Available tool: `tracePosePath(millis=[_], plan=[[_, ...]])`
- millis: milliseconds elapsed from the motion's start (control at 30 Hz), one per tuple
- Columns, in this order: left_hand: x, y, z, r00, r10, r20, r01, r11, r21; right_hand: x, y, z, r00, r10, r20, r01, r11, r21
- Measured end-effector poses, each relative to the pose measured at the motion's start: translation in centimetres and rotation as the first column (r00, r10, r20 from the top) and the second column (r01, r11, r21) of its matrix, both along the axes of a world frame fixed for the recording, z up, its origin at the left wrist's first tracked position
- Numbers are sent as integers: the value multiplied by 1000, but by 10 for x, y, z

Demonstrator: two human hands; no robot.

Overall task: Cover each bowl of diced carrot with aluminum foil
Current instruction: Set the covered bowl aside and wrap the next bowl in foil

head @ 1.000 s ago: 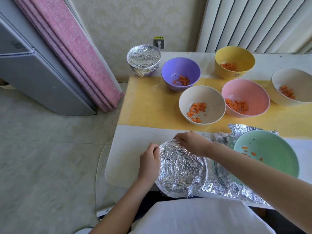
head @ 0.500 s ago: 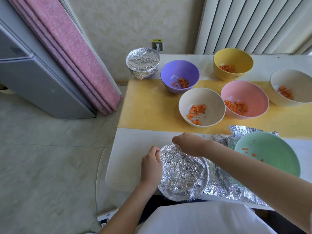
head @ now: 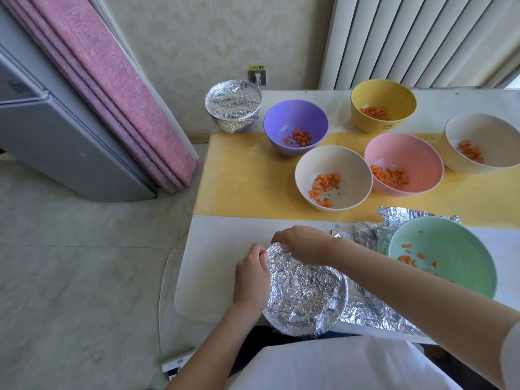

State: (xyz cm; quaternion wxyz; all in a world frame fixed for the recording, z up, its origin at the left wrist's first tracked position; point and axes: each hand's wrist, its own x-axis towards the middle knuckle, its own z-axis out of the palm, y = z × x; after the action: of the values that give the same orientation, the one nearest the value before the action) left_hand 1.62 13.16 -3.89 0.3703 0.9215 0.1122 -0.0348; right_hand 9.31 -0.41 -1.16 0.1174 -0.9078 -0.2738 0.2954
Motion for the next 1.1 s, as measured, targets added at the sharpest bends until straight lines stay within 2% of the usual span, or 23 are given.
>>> tracePosePath(millis=[267,467,633,800,933,1100], plan=[[-2,-1,-1,1000,-7,6,7,1000,-7,-4,2,-2,997,15,74,-17,999,39],[-3,-7,-6,1000,6,8,-5,994,-105,-3,-2,-6,999,1,44,-5,996,86],[0,-4,-6,999,-13,-37,9,994,-105,-4,-4,-13,997,-60,48,54,991,119],[-3,-3,-9,1000,-11,-17,9,994,-107,-3,-6,-18,998,-67,14,64,986,155],[-3,-3,-7,999,-26,-31,22,992,-122,-3,-6,-20,997,-70,10,68,990,121],[-7,1,-6,998,-14,-62,6,991,-131,-1,-9,-17,996,-78,-45,85,981,176]])
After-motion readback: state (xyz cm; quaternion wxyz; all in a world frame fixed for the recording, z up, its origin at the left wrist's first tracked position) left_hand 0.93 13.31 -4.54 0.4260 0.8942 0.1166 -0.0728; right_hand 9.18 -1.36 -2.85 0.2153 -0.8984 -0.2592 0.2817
